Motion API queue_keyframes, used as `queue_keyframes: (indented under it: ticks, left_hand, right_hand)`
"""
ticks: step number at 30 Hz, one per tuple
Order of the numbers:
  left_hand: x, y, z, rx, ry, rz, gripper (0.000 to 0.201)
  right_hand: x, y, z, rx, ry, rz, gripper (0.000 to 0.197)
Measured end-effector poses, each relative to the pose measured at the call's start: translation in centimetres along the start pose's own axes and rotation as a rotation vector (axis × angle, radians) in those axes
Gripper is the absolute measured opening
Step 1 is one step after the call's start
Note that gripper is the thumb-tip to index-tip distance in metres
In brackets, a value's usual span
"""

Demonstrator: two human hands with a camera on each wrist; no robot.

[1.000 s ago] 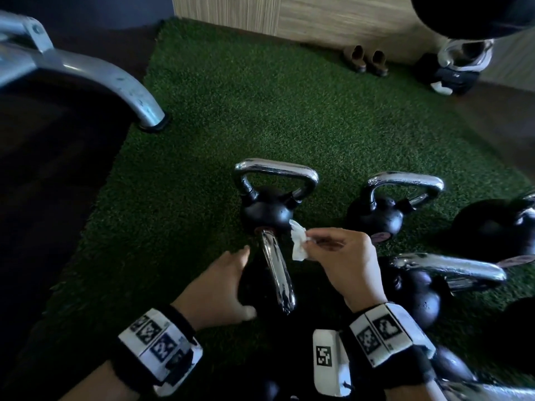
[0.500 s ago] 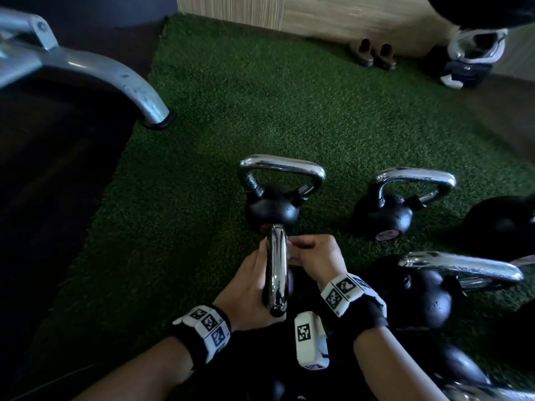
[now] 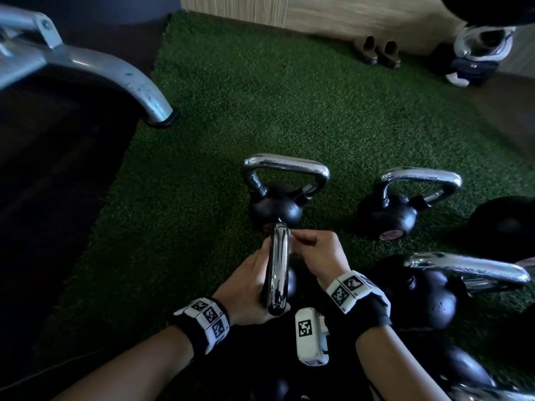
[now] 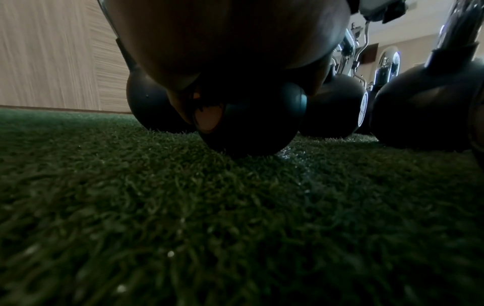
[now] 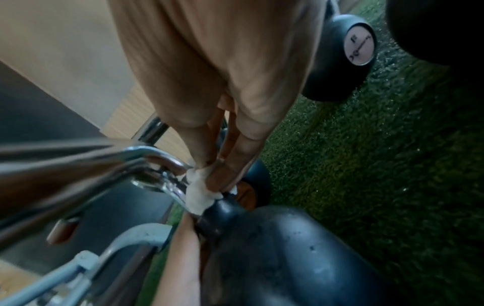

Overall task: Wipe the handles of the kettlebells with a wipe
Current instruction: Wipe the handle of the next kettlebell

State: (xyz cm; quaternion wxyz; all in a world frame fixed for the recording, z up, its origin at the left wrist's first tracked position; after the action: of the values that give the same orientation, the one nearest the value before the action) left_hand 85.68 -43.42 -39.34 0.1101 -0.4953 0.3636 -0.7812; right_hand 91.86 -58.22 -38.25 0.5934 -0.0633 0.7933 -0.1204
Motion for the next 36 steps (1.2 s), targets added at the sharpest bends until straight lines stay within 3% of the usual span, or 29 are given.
queue_keyframes:
  ticks: [3, 7, 9, 15, 21, 25, 27, 31, 36]
  left_hand:
    - [0.6, -1.1, 0.2, 0.059, 0.014, -0.087, 0.116]
    - [1.9, -1.5, 0.2, 0.066, 0.128, -0.016, 0.087]
    - [2.1, -1.3, 0.3, 0.043, 0.170, 0.050, 0.079]
    - [0.3, -1.0, 0.7, 0.041, 0.039, 0.006, 0.112]
    - [-1.2, -1.2, 0.3, 0.030, -0.024, -0.094, 0.077]
    - [-2.7, -0.7, 0.7, -0.037, -0.146, -0.062, 0.073]
    - [-2.9, -0.9, 1.0, -0.050, -0.125, -0.033, 0.066]
    - [-2.7, -1.2, 1.3, -0.046, -0.141, -0.117, 0.022]
    - [-3.6, -1.4, 0.9, -0.074, -0.265, -0.135, 0.028]
  right_hand:
    - [-1.3, -0.3, -0.3, 0.047, -0.105, 0.017, 0.018]
    - [-4.1, -0.5, -2.5, 0.047, -0.357, 0.004, 0.028]
    - [-4.9, -0.7, -2.8, 0.013, -0.413, -0.051, 0.035]
    - [-7.2, -1.1, -2.4, 0.032, -0.519, -0.194, 0.027]
    - [-8.7, 0.1, -6.0, -0.131, -0.636, -0.293, 0.025]
    - [-9.3, 0.1, -5.2, -0.123, -0.571, -0.269, 0.022]
    - [-8.8, 0.3, -5.7, -0.186, -0.519, -0.245, 0.021]
    - [-7.7, 0.9, -6.8, -0.253, -0.438, -0.203, 0.019]
    - [-6.1, 1.2, -6.3, -0.222, -0.382, -0.175, 0.023]
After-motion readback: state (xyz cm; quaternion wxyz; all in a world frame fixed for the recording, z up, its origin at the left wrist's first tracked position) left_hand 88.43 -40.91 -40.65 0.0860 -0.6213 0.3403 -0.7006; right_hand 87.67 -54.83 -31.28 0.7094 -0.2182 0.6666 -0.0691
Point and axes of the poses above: each hand's wrist, its own z-axis towards the middle knuckle, its own y-axis out of the palm, x = y × z, the point moved 7 cm from there along z, towards the middle knuckle, and after that the axes turned 4 degrees about x, right-handed, at the moved point
